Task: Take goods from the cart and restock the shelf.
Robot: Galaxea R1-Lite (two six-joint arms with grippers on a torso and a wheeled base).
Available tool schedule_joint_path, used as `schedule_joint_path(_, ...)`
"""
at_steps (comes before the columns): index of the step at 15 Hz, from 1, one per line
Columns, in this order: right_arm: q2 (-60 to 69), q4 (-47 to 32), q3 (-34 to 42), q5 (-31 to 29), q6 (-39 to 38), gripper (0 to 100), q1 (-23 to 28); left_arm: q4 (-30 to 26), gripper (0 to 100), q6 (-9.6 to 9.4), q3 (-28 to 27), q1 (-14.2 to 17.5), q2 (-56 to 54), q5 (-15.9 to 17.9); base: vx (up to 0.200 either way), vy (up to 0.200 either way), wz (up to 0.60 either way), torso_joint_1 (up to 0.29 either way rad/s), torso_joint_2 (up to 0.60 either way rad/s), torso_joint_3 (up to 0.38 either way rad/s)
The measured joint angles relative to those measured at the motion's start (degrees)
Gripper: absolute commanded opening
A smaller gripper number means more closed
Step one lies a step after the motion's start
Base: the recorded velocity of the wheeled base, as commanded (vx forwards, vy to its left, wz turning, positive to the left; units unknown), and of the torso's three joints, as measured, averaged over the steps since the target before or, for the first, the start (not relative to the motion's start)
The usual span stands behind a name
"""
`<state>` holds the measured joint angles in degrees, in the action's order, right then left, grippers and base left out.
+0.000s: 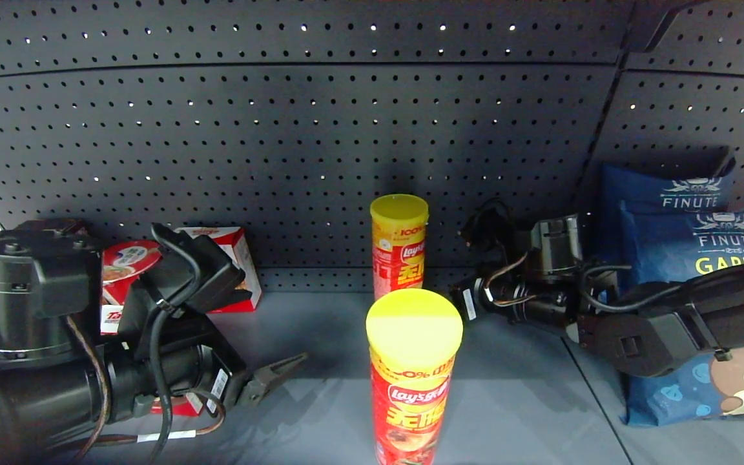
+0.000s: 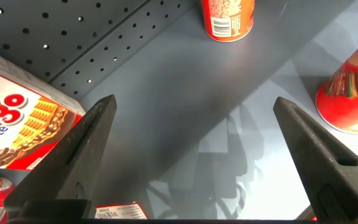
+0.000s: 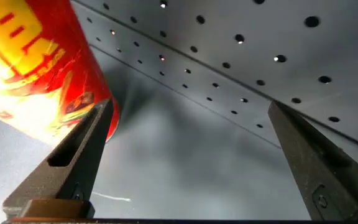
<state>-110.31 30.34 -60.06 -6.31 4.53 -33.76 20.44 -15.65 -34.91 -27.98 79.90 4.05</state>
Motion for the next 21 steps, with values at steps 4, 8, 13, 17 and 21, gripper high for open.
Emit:
schedule_joint_path(4,-0.13,-0.02,0.11,-0.02,0.00,100,-0.78,0.00,100,0.00,0.27,0.01,0.01,0.00,0.000,0.000,0.00,0.000,0.00,0.000)
schedule_joint_path(8,0.00,0.28,1.28,-0.61,0.00,100,-0.83,0.02,100,0.00,0.41,0.01,-0.02,-0.02,0.000,0.000,0.00,0.000,0.00,0.000)
schedule_joint_path(13,5.05,2.11,5.41,-2.13,0.00,100,-0.50,0.00,100,0.00,1.27,0.61,-0.74,-0.04,0.000,0.000,0.00,0.000,0.00,0.000)
schedule_joint_path(17,13.37,1.07,6.81,-3.78,0.00,100,-0.74,-0.04,100,0.06,-1.96,0.80,-2.15,-0.24,0.000,0.000,0.00,0.000,0.00,0.000)
schedule_joint_path(21,24.70,-0.51,11.30,-4.49,0.00,100,0.68,-0.24,100,0.17,-4.85,2.57,-6.00,-0.50,0.000,0.000,0.00,0.000,0.00,0.000)
